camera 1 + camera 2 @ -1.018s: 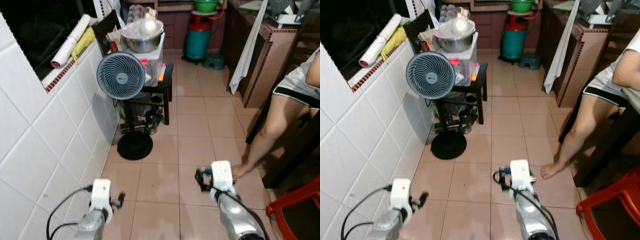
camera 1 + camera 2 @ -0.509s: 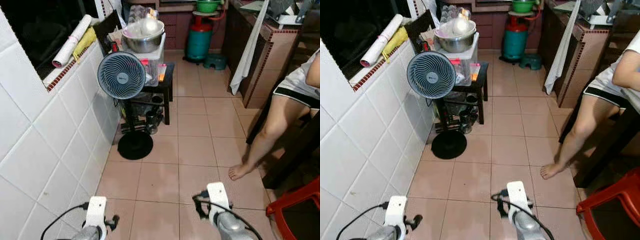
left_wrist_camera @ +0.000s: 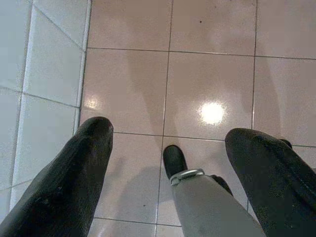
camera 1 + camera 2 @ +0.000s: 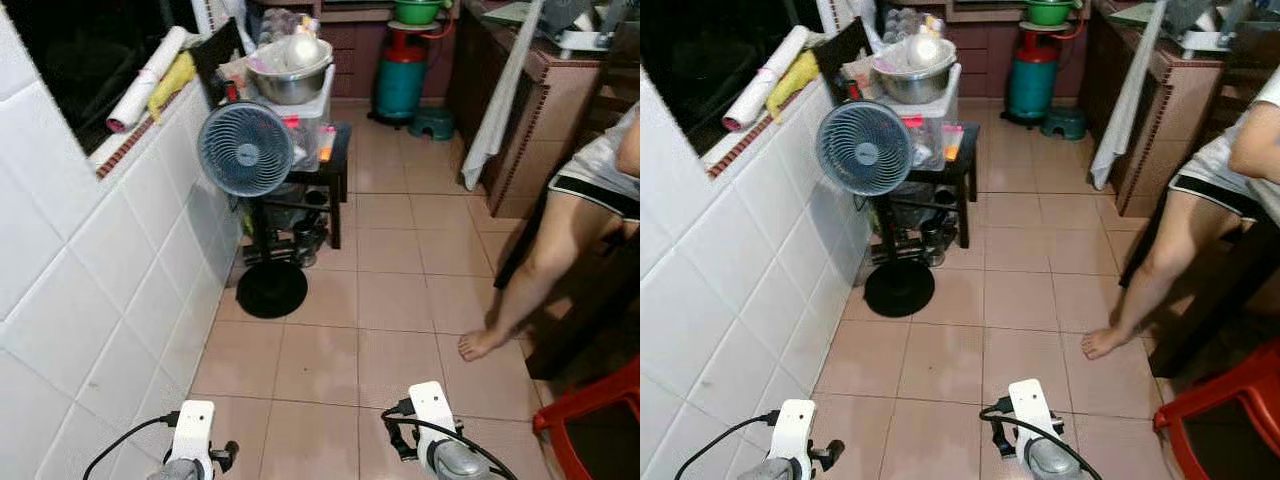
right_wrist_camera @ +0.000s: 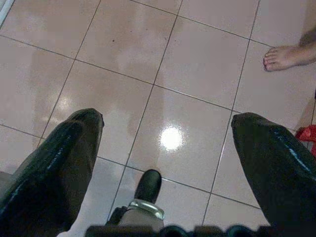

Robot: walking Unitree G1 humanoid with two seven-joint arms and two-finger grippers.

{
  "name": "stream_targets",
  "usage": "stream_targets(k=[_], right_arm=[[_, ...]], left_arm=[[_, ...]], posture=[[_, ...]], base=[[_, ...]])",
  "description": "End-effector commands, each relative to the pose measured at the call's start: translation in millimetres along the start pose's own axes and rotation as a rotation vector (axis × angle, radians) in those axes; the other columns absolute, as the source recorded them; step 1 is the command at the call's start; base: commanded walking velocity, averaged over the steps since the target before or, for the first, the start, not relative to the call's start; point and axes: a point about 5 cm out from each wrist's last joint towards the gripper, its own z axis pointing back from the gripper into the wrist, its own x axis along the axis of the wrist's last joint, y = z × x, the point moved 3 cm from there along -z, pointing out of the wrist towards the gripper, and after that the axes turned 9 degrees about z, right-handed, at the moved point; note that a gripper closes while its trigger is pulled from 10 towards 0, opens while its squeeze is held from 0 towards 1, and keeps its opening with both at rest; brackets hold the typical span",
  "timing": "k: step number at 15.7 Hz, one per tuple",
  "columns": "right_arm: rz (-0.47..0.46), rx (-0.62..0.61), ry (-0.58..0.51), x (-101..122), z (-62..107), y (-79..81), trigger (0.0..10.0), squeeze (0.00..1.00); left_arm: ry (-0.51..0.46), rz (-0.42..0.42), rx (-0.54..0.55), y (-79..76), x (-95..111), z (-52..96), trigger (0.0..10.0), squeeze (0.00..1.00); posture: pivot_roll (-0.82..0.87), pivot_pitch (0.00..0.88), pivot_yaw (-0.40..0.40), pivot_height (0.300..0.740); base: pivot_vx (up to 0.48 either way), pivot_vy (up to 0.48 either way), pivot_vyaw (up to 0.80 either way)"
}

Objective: Setting the table

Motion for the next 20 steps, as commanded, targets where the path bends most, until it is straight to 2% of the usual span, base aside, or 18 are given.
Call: stream_targets(k=[1, 9, 14, 17, 20], right_arm=[[0.019, 0.018, 0.012, -1, -0.2, 4.8, 10.0, 0.0], [0.02, 0.017, 0.04, -9, 1.3, 5.7, 10.0, 0.0], [0.023, 0.01, 0.051, -12, 2.1, 4.3, 10.0, 0.0], [0.03, 0.011, 0.057, -14, 2.6, 4.3, 10.0, 0.0], [0.038, 0.012, 0.06, -15, 2.8, 5.3, 10.0, 0.0]], left_arm=[[0.017, -0.016, 0.014, 1.8, -1, -0.2, 10.0, 0.0], [0.023, -0.047, -0.006, -3.1, -3, -0.4, 10.0, 0.0], [0.031, -0.05, 0.006, 16.5, -10, 4.6, 10.0, 0.0], [0.034, -0.052, 0.007, 20.3, -10, 5.5, 10.0, 0.0], [0.022, -0.026, 0.015, 18.7, -7, 4.6, 10.0, 0.0]], posture=[[-0.03, 0.0, 0.037, 0.74], [-0.04, 0.0, 0.04, 0.74], [-0.04, 0.0, 0.044, 0.74], [-0.04, 0.0, 0.043, 0.74], [-0.04, 0.0, 0.043, 0.74]], base=[[0.289, 0.311, 0.0], [0.298, 0.313, 0.0], [0.302, 0.301, -0.72], [0.295, 0.187, -0.14], [0.0, 0.0, 0.0]])
